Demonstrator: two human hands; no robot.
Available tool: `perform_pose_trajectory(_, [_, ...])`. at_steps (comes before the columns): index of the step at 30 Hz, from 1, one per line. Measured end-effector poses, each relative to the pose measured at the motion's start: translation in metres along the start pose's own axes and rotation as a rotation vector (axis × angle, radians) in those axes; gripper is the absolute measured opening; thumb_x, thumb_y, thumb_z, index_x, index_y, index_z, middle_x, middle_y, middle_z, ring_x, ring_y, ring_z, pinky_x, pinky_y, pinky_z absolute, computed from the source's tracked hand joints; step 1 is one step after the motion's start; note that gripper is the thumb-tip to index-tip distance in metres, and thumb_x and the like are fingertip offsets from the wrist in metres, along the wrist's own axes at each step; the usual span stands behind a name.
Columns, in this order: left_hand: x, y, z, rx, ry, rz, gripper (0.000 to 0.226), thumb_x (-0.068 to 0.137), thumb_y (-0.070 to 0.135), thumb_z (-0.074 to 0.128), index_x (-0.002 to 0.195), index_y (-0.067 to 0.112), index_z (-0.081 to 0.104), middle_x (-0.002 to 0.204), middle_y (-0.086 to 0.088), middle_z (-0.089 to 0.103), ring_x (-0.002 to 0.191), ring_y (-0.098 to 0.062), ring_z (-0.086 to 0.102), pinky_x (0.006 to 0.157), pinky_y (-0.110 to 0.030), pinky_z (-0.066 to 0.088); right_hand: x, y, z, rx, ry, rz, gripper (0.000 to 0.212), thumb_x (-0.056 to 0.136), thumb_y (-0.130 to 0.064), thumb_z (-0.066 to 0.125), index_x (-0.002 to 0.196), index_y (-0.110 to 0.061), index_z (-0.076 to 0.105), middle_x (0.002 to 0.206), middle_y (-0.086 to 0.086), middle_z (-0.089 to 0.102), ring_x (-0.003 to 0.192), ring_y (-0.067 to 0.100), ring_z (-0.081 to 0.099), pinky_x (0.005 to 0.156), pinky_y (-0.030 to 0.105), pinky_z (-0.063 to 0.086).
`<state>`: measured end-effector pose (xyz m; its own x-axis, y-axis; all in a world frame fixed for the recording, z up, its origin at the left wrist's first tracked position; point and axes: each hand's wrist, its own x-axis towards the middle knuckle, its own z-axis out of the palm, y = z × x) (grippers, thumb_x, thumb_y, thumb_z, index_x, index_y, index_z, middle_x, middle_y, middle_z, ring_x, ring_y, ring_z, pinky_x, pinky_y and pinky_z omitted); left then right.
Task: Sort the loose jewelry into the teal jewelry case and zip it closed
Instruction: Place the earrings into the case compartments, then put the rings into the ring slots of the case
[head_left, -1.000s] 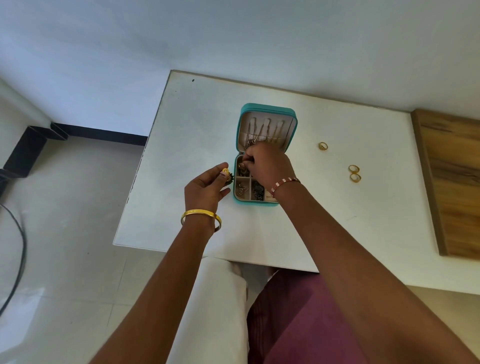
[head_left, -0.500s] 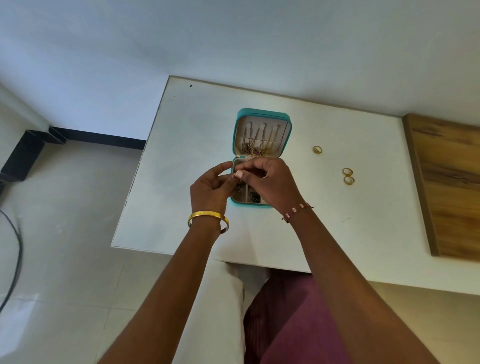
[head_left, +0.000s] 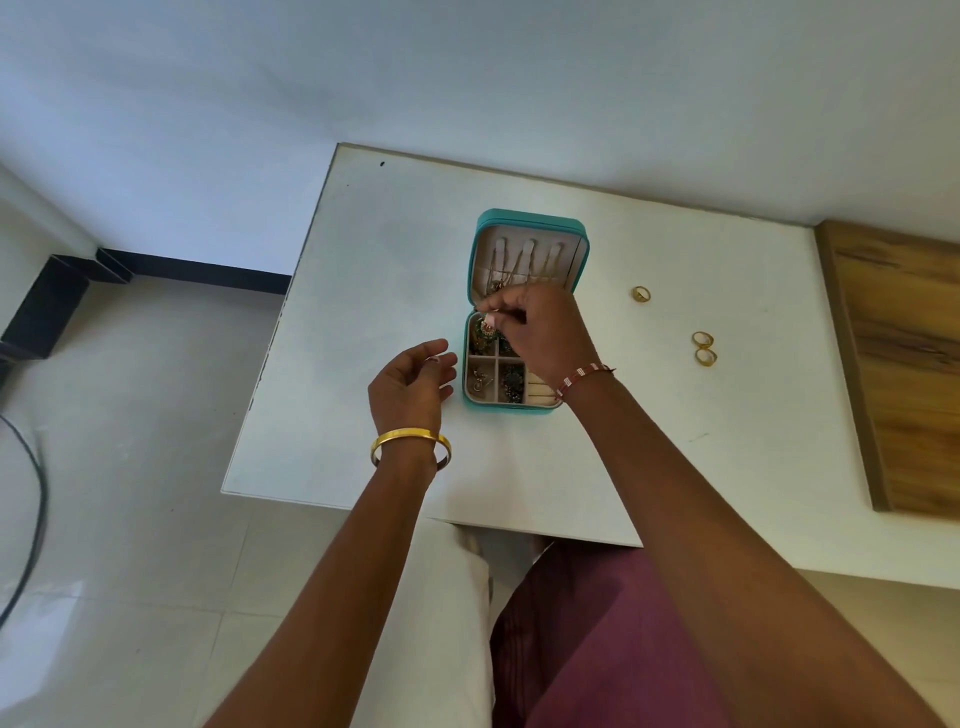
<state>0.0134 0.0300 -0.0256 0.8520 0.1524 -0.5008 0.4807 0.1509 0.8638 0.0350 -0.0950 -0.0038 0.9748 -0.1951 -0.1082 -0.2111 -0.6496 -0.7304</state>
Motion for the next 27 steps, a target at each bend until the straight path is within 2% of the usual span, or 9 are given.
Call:
perform_pose_trajectory(5, [0.002, -0.006, -0.002, 0.001, -0.007, -0.013, 0.019, 0.088, 0.0, 0.049, 0.096, 0.007, 0.064, 0.088, -0.009, 0.066, 0.075, -0.011, 0.063, 0.069, -0.018, 0.053, 0.004, 0.003, 0.008, -0.148, -0.069, -0.011, 0.016, 0.086, -0.012, 0.06, 0.102, -0.014, 0.065, 0.099, 0.006, 0.07, 0.09, 0.021, 0.064, 0.08, 0.033, 0.051])
perform_pose_trajectory(10, [0.002, -0.006, -0.002, 0.003, -0.027, 0.004, 0.018, 0.087, -0.001, 0.05, 0.092, 0.01, 0.064, 0.089, -0.011, 0.065, 0.074, -0.011, 0.063, 0.067, -0.017, 0.053, 0.003, 0.005, 0.01, -0.264, 0.014, -0.083, 0.012, 0.085, -0.016, 0.062, 0.096, -0.012, 0.064, 0.094, 0.008, 0.069, 0.087, 0.023, 0.062, 0.074, 0.03, 0.05])
perform_pose_trajectory(15, [0.001, -0.006, -0.002, 0.013, -0.033, 0.013, 0.019, 0.087, -0.001, 0.049, 0.092, 0.01, 0.063, 0.089, -0.01, 0.065, 0.074, -0.011, 0.063, 0.064, -0.015, 0.053, -0.002, 0.01, 0.014, -0.374, 0.135, -0.177, 0.013, 0.086, -0.012, 0.059, 0.094, -0.005, 0.066, 0.098, 0.012, 0.065, 0.095, 0.027, 0.055, 0.075, 0.029, 0.043])
perform_pose_trajectory(21, [-0.015, -0.011, -0.013, 0.054, -0.039, 0.012, 0.017, 0.087, 0.001, 0.051, 0.095, 0.007, 0.065, 0.08, -0.003, 0.065, 0.073, -0.012, 0.063, 0.068, -0.021, 0.053, -0.033, 0.021, 0.002, -0.129, 0.377, -0.082, 0.009, 0.081, -0.005, 0.064, 0.088, -0.001, 0.068, 0.089, 0.015, 0.067, 0.083, 0.025, 0.059, 0.072, 0.023, 0.044])
perform_pose_trajectory(24, [-0.027, -0.02, -0.014, 0.08, -0.056, 0.02, 0.019, 0.087, 0.001, 0.05, 0.091, 0.011, 0.065, 0.078, -0.002, 0.065, 0.071, -0.012, 0.062, 0.064, -0.017, 0.053, -0.054, 0.033, -0.005, 0.02, 0.471, 0.011, 0.008, 0.079, -0.002, 0.066, 0.085, -0.003, 0.069, 0.083, 0.009, 0.068, 0.073, 0.015, 0.058, 0.068, 0.004, 0.04])
perform_pose_trajectory(27, [-0.042, -0.026, -0.007, 0.078, -0.09, 0.025, 0.021, 0.088, -0.001, 0.048, 0.091, 0.01, 0.064, 0.075, 0.001, 0.064, 0.068, -0.011, 0.061, 0.061, -0.016, 0.052, -0.081, 0.046, -0.013, 0.161, 0.58, 0.172, 0.005, 0.079, -0.004, 0.066, 0.083, -0.004, 0.069, 0.08, 0.006, 0.067, 0.068, 0.01, 0.057, 0.066, 0.0, 0.039])
